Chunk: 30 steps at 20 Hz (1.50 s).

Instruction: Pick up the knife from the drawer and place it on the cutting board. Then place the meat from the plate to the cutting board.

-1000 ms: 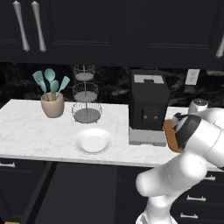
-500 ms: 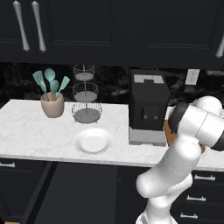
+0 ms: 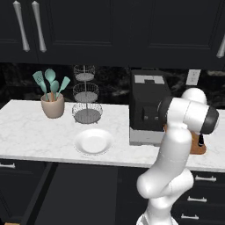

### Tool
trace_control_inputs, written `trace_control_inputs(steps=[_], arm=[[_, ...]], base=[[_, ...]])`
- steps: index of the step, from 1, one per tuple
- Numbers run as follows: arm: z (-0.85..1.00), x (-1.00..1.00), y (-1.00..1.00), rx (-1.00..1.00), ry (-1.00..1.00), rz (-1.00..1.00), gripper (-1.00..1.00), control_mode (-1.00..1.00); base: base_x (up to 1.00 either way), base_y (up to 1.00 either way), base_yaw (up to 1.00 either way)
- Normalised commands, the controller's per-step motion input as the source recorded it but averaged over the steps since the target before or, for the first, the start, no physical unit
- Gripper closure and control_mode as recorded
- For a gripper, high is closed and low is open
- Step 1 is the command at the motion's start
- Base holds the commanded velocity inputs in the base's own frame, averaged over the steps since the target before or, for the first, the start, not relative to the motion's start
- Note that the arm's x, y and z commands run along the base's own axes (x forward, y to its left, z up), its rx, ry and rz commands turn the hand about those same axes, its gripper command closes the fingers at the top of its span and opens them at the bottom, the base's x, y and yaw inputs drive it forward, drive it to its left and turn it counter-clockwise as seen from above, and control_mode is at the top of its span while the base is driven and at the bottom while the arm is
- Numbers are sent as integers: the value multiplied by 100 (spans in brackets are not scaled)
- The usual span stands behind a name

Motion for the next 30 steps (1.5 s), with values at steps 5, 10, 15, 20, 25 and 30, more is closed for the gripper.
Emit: trace_control_inputs(steps=[5, 10, 15, 20, 25, 30], arm=[[2, -13, -13, 1, 0, 6, -100, -100], [27, -34, 0, 0, -2, 3, -100, -100], [21, -38, 0, 0, -10, 3, -100, -100], [9, -19, 16, 0, -14, 1, -100, -100], [28, -54, 2, 0, -25, 1, -100, -100], [45, -69, 0, 0, -21, 0, -100, -100]], base=[[0, 0, 0], [0, 0, 0], [0, 0, 0], [0, 0, 0], [0, 0, 0], [0, 0, 0]])
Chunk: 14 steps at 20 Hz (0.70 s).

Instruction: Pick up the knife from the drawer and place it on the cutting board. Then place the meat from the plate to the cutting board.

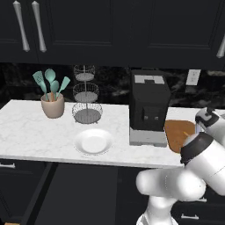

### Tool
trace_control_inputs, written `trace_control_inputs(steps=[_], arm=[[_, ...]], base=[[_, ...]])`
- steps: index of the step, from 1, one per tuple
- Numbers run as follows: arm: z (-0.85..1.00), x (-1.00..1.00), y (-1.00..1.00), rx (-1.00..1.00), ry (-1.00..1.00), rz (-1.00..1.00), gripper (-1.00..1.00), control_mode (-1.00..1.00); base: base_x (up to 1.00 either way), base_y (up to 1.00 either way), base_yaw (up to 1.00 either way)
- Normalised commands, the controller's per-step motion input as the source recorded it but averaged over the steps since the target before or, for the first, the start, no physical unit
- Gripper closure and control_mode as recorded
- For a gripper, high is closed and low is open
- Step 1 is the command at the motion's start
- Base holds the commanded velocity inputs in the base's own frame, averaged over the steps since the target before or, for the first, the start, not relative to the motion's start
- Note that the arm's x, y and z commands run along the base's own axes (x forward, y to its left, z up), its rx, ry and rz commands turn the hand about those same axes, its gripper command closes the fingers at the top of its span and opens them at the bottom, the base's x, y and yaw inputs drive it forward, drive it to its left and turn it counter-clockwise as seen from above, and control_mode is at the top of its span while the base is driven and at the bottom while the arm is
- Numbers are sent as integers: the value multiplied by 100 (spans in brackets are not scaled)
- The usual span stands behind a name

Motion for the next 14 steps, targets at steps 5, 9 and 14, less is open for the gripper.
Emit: trace_control_inputs(steps=[5, 9, 14], arm=[[35, -85, -10, 0, -13, 0, -100, -100], [48, -74, -14, 1, -8, 0, -100, -100], [69, -39, -14, 2, -3, 0, -100, -100]], base=[[0, 0, 0], [0, 0, 0], [0, 0, 0]])
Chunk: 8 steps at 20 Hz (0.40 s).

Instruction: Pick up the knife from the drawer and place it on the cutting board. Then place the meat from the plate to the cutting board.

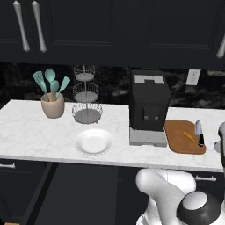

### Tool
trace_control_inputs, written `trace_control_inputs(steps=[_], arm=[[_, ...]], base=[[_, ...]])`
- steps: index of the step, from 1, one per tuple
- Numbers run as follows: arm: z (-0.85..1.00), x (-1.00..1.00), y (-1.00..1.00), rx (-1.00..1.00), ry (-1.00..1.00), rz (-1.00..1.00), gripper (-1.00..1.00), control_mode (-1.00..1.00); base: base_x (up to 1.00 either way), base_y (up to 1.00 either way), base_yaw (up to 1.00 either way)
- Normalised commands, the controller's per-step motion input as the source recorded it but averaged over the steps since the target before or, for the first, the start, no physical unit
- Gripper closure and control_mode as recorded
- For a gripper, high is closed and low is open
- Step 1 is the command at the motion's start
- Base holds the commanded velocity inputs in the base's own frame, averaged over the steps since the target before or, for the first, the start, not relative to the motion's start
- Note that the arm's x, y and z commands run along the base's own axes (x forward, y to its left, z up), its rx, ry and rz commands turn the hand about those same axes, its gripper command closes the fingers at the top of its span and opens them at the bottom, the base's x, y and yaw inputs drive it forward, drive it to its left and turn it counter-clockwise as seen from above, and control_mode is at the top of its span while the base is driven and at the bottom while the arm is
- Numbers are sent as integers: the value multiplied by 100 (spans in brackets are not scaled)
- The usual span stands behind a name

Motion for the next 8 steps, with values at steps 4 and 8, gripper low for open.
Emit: trace_control_inputs(steps=[4, 8], arm=[[68, -17, -27, 0, -1, 0, -100, -100], [43, -11, -18, 0, -4, 0, -100, -100]], base=[[0, 0, 0], [0, 0, 0]])
